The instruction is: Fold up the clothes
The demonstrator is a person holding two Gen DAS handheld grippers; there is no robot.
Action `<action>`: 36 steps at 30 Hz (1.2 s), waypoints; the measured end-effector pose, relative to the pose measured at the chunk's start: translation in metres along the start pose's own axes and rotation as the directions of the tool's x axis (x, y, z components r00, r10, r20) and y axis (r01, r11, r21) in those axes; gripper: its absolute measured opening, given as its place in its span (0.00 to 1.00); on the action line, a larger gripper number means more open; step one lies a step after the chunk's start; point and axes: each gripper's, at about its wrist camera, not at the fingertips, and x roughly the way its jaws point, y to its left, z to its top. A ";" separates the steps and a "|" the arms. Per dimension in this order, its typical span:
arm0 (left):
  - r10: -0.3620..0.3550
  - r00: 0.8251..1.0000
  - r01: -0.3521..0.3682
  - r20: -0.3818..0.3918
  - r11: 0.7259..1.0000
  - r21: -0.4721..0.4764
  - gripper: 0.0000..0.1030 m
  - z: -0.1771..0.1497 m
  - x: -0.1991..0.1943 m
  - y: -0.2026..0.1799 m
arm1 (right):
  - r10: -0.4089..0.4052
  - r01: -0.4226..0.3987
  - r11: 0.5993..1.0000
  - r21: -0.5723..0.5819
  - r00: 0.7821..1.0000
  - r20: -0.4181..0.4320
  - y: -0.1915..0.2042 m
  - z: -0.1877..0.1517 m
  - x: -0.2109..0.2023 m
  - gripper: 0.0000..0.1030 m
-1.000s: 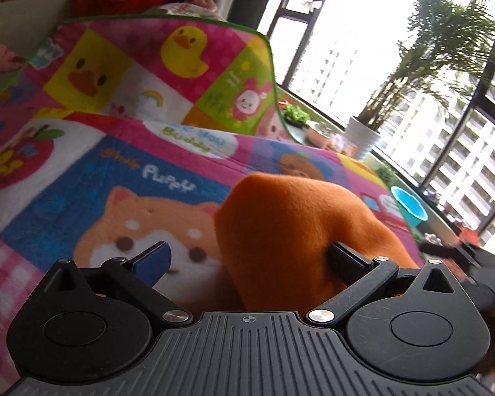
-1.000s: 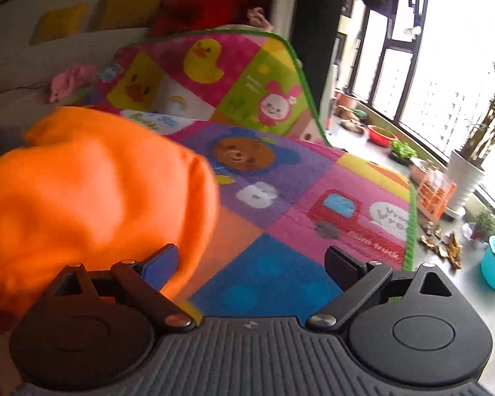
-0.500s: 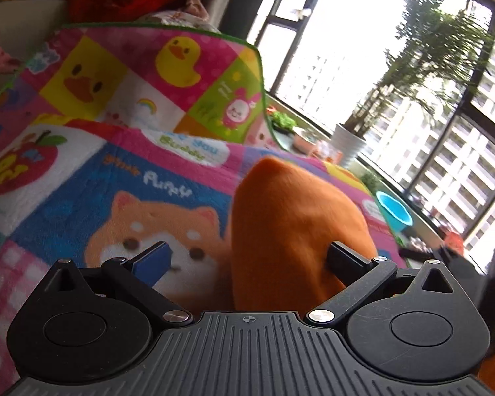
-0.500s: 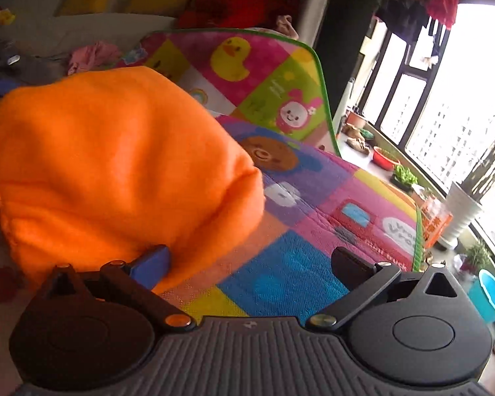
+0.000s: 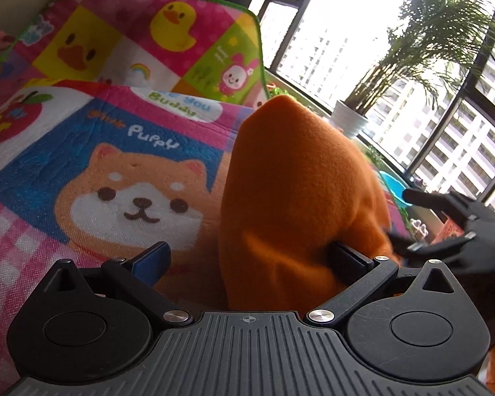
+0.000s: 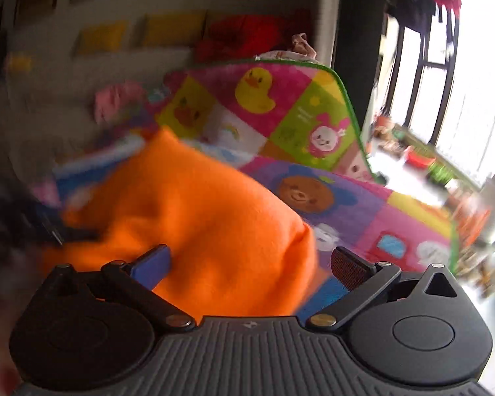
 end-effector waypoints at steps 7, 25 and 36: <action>-0.039 0.998 0.038 0.052 0.999 0.019 1.00 0.009 -0.026 -0.004 | -0.099 0.098 0.993 -0.062 0.995 -0.018 0.002 -0.021 0.012 1.00; 0.065 0.997 -0.066 0.028 0.997 0.035 1.00 0.005 -0.020 -0.006 | -0.013 0.013 1.000 0.010 1.000 0.019 0.013 -0.033 -0.021 1.00; 0.108 0.993 -0.110 0.042 0.993 0.031 1.00 0.006 -0.031 0.005 | -0.007 0.005 1.000 0.018 0.993 0.120 0.010 -0.032 -0.050 1.00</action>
